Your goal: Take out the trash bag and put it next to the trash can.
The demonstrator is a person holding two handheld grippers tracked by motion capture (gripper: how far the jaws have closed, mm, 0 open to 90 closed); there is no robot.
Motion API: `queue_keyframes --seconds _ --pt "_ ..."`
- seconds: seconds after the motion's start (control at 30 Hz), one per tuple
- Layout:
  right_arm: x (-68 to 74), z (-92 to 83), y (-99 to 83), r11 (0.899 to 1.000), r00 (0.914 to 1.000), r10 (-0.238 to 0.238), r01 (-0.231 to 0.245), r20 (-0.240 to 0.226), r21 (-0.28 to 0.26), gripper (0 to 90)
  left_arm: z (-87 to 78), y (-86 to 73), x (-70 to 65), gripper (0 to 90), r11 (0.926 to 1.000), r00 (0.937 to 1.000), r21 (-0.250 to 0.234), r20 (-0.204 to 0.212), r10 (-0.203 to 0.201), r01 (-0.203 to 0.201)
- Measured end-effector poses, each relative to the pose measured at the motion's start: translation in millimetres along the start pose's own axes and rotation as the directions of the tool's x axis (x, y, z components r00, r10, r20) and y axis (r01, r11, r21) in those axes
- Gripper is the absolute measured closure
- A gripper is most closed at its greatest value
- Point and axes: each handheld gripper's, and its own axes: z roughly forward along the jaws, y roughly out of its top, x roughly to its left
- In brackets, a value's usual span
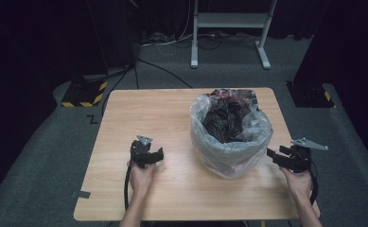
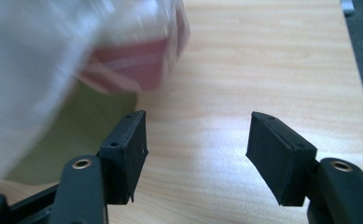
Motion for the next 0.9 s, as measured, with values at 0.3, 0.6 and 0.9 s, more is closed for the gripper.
queue_keyframes --seconds 0.3,0.6,0.9 --pt "3.2 -20.0 16.8 0.999 0.9993 0.01 -0.012 -0.037 -0.036 42.4 0.0 0.0 0.0 20.6 1.0 1.0 0.0 -0.001 -0.001 0.001" --pt "7.6 -45.8 43.4 0.996 0.9988 -0.015 0.011 -0.047 -0.088 45.9 0.0 0.0 -0.1 20.6 1.0 1.0 0.001 -0.001 -0.002 0.002" --pt "17.1 -62.5 73.6 0.993 0.9945 -0.04 0.029 -0.097 -0.114 46.5 0.0 0.0 -0.2 20.6 1.0 1.0 0.001 -0.001 -0.002 0.002"
